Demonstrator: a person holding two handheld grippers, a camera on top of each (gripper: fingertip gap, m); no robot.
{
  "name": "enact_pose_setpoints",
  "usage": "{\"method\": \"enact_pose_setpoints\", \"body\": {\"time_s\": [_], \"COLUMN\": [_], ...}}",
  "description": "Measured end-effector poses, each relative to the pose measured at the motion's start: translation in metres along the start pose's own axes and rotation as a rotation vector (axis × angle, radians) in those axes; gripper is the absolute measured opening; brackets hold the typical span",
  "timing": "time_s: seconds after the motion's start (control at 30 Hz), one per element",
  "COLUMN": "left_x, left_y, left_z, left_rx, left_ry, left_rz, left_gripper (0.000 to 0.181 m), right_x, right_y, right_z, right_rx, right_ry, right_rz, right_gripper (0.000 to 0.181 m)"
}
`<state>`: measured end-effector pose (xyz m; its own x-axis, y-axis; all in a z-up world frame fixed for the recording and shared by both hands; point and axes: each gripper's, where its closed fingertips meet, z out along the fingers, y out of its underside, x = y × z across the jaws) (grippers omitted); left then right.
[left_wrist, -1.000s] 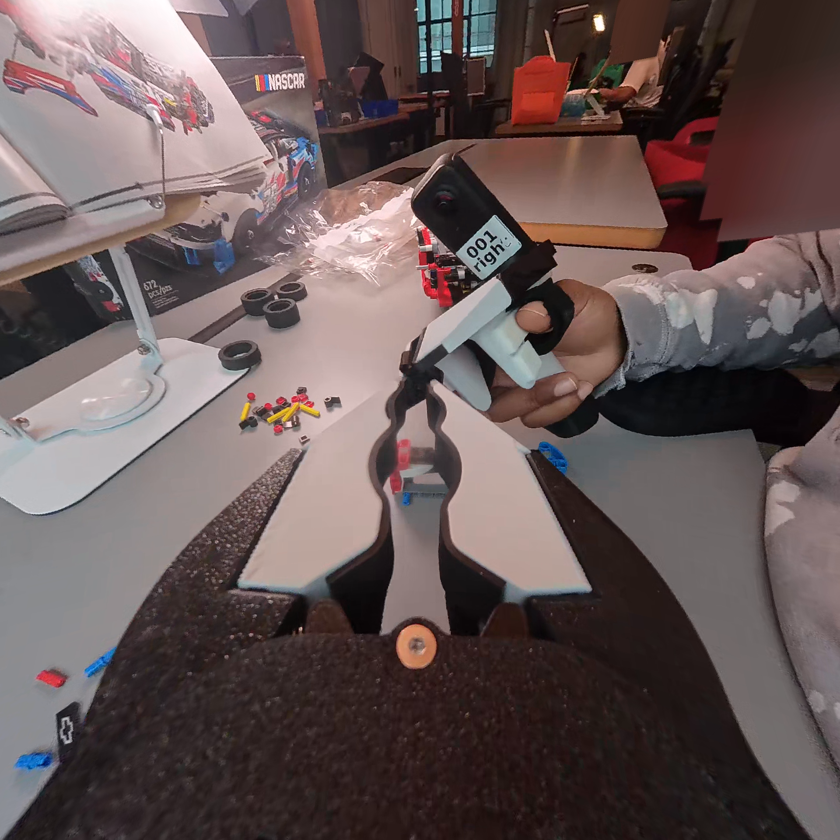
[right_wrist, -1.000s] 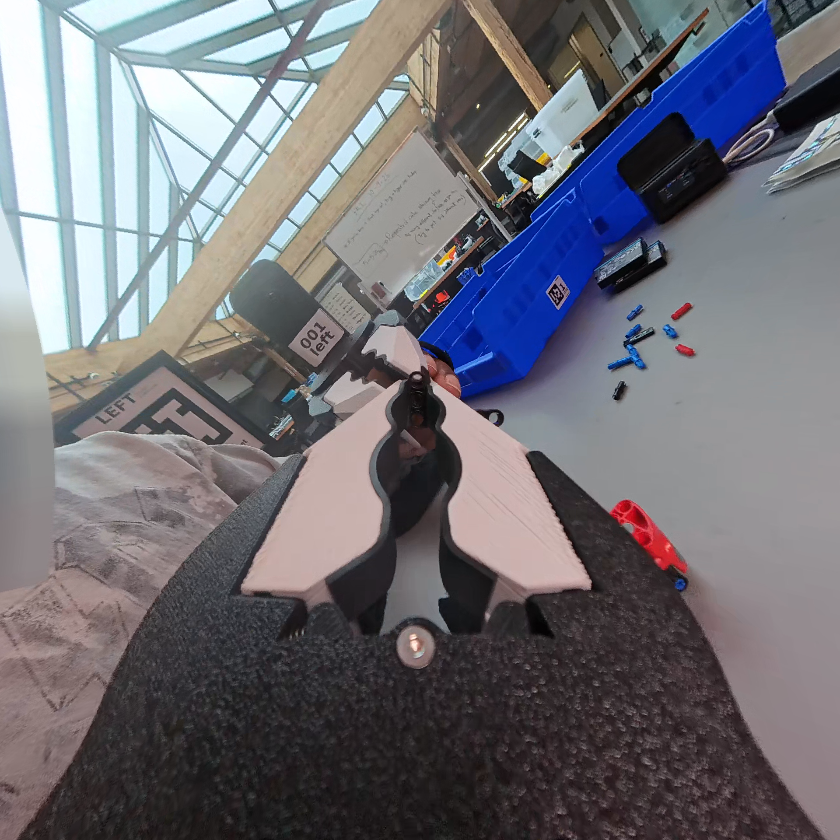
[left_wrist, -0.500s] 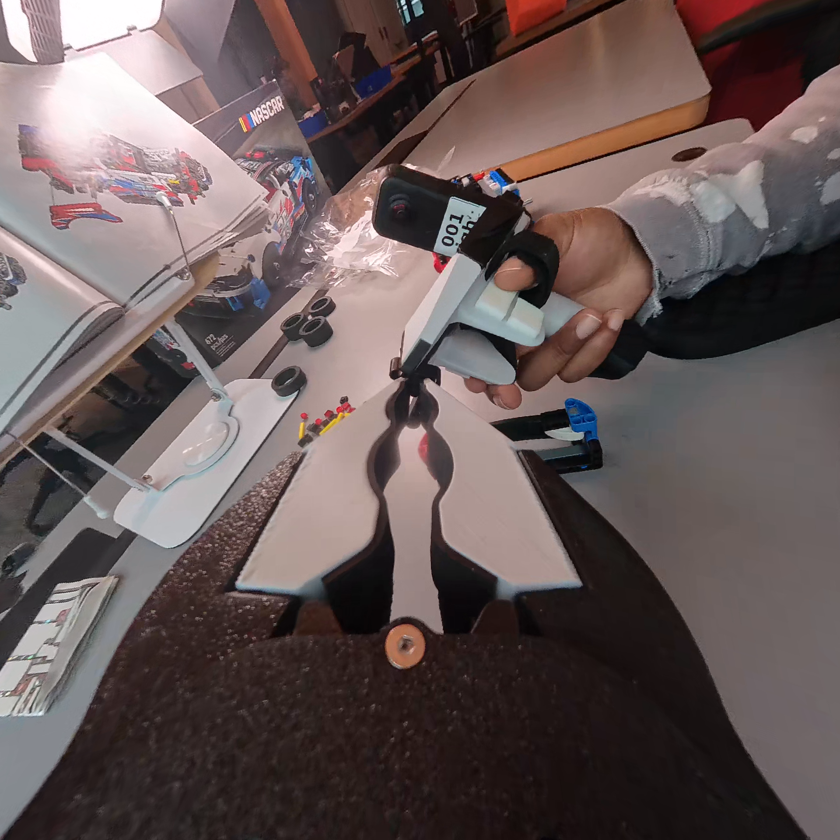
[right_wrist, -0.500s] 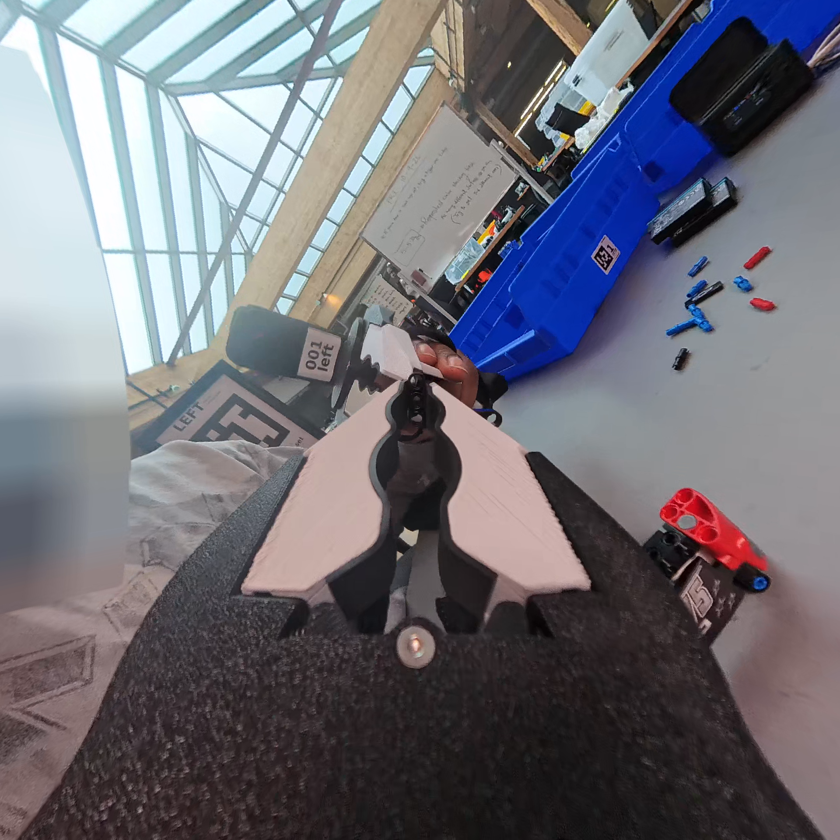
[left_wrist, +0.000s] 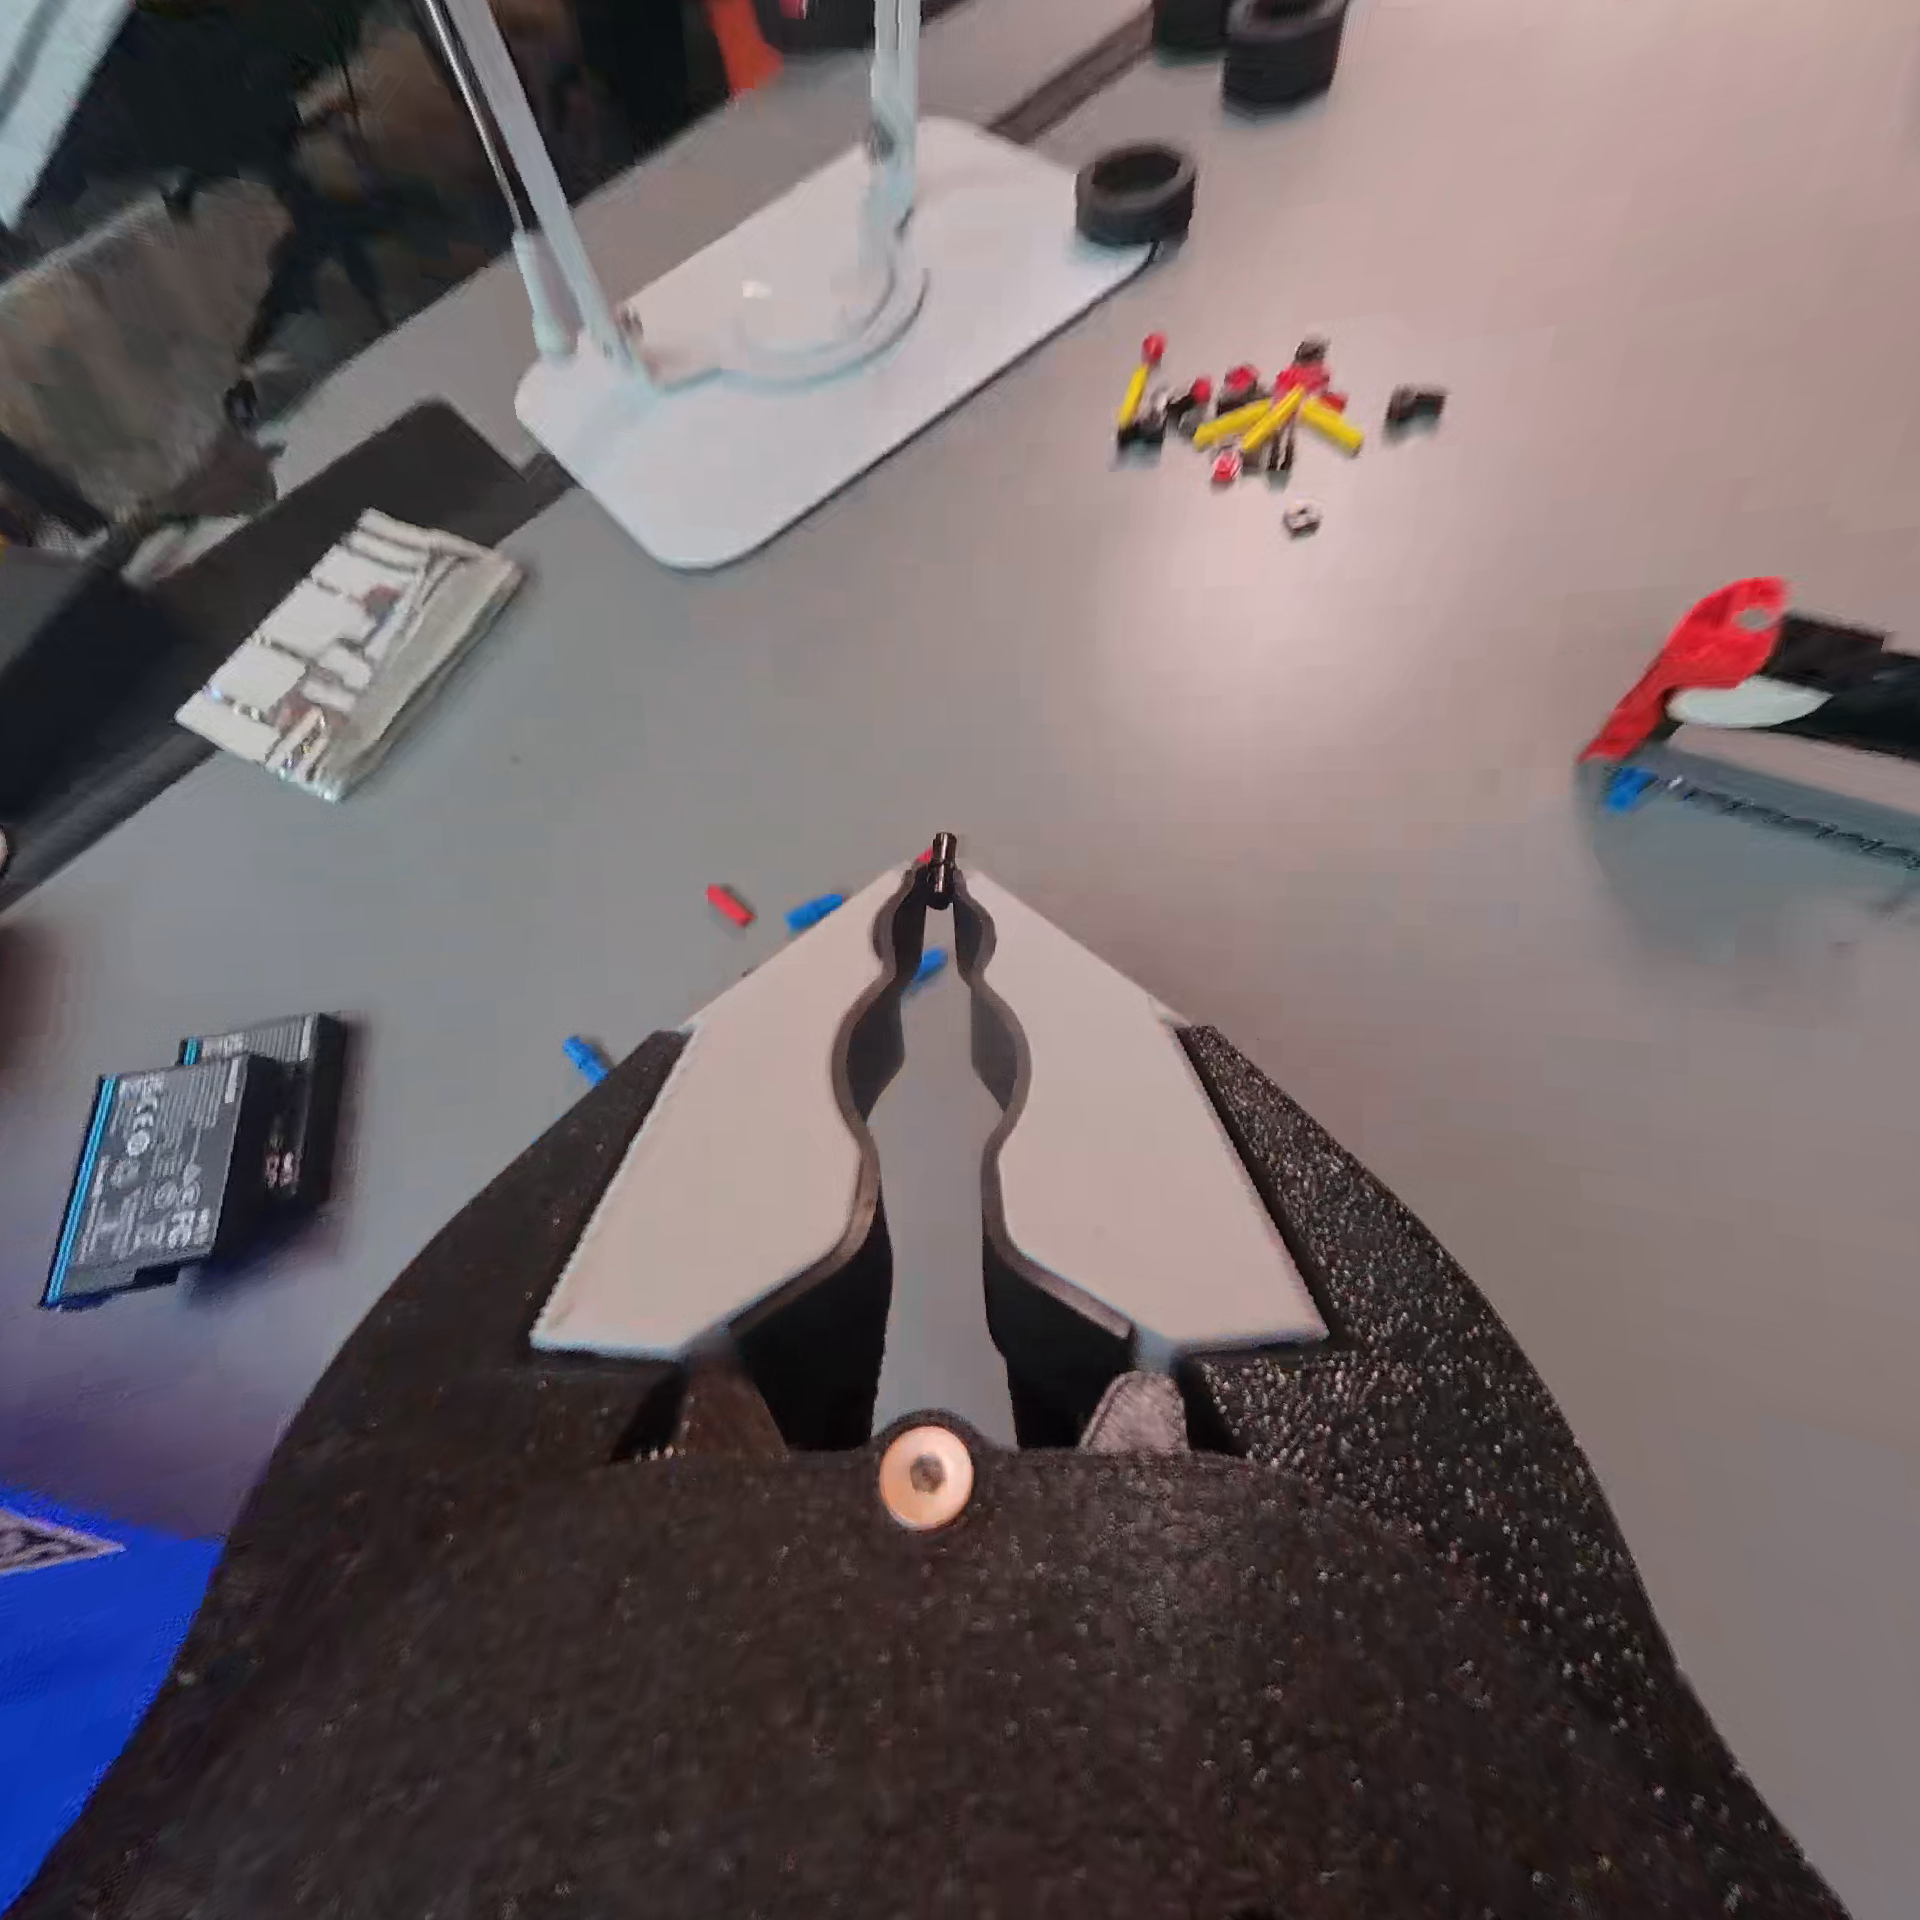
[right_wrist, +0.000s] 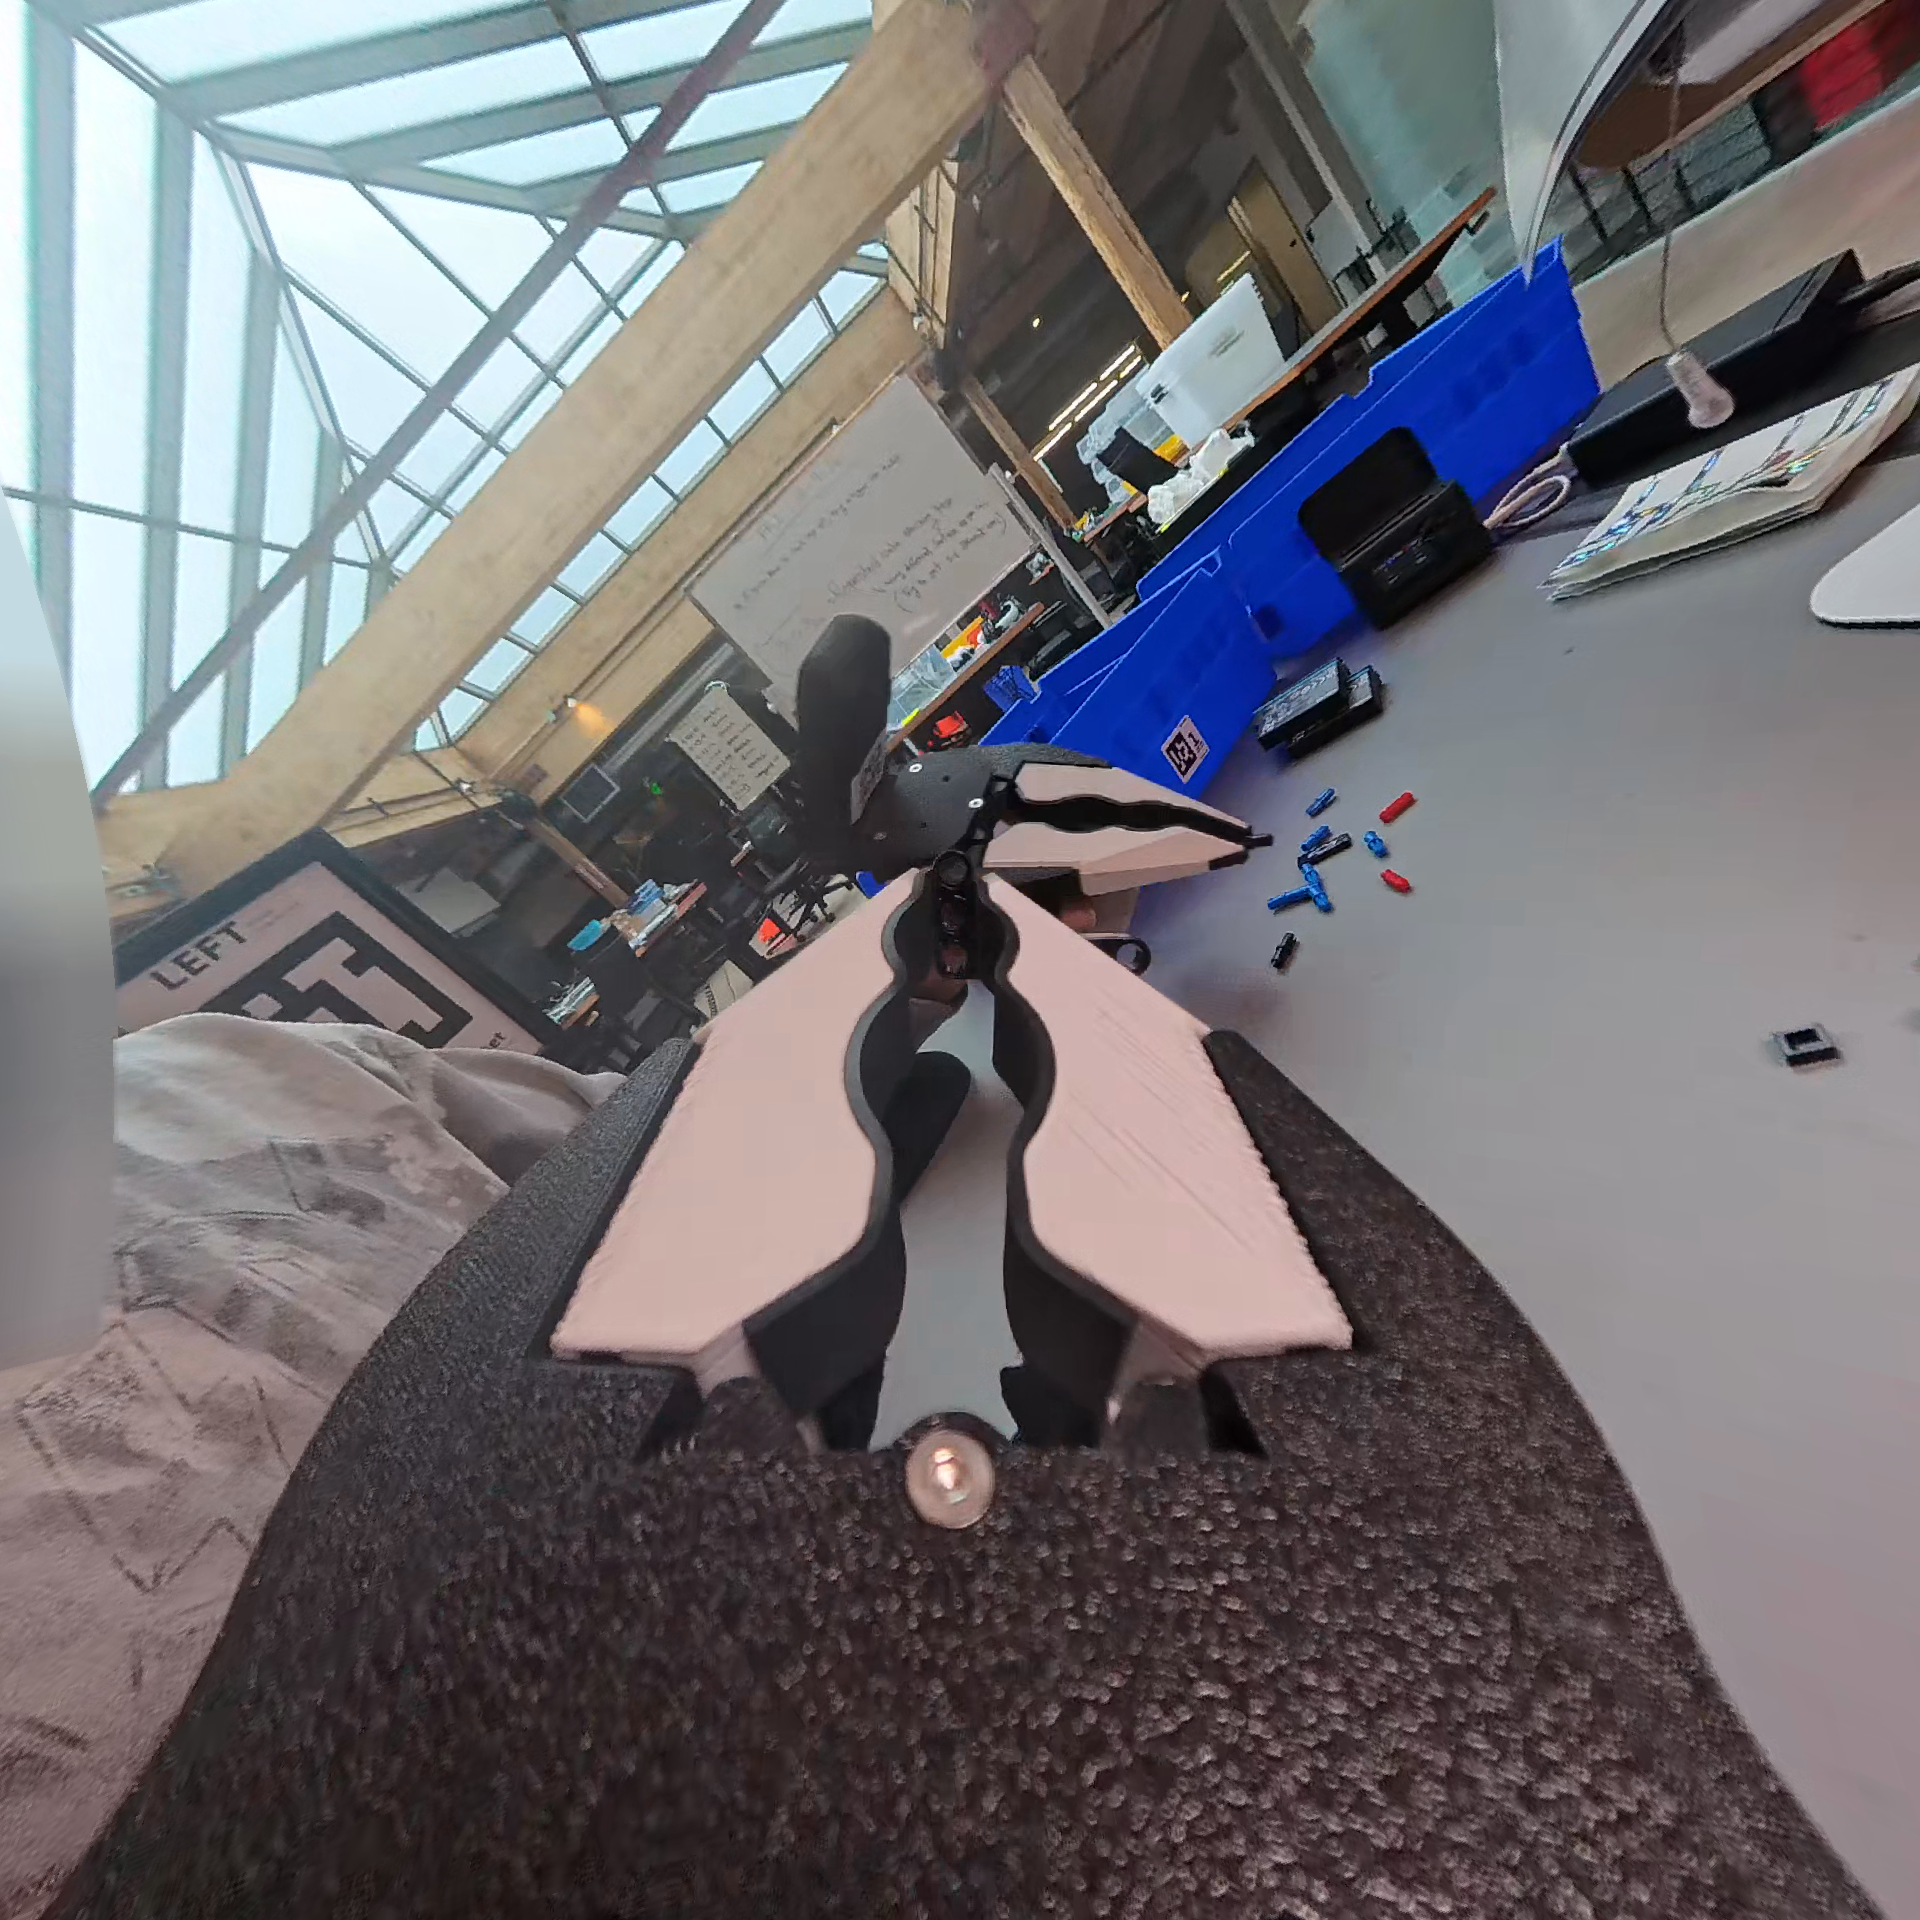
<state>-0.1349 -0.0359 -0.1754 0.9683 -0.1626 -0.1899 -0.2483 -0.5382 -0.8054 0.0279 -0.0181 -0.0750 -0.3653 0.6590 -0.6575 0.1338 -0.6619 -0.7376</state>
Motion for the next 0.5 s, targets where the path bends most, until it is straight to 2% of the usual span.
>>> {"method": "enact_pose_setpoints", "body": {"time_s": [0.13,0.2,0.27,0.33,0.43,0.5], "left_x": [0.0,-0.001,-0.002,0.015,0.073,0.104], "left_y": [0.028,0.032,0.027,0.006,-0.042,-0.066], "left_z": [0.014,0.016,0.015,0.009,-0.017,-0.037], "left_rx": [-0.146,-0.162,-0.135,-0.025,0.23,0.363], "left_ry": [0.015,0.005,-0.001,0.096,0.375,0.474], "left_rz": [-0.031,-0.024,-0.036,-0.045,-0.039,0.006], "left_gripper": [0.004,0.006,0.017,0.025,0.028,0.028], "right_x": [0.0,0.001,0.004,0.003,-0.003,-0.009], "right_y": [0.01,0.013,0.015,0.014,0.01,0.01], "right_z": [0.005,0.007,0.007,0.008,0.01,0.013], "right_rx": [-0.034,-0.041,-0.036,-0.01,0.038,0.062], "right_ry": [-0.011,-0.013,-0.016,-0.036,-0.09,-0.15], "right_rz": [0.005,0.02,0.048,0.091,0.18,0.268], "right_gripper": [0.008,0.008,0.007,0.007,0.007,0.007]}}
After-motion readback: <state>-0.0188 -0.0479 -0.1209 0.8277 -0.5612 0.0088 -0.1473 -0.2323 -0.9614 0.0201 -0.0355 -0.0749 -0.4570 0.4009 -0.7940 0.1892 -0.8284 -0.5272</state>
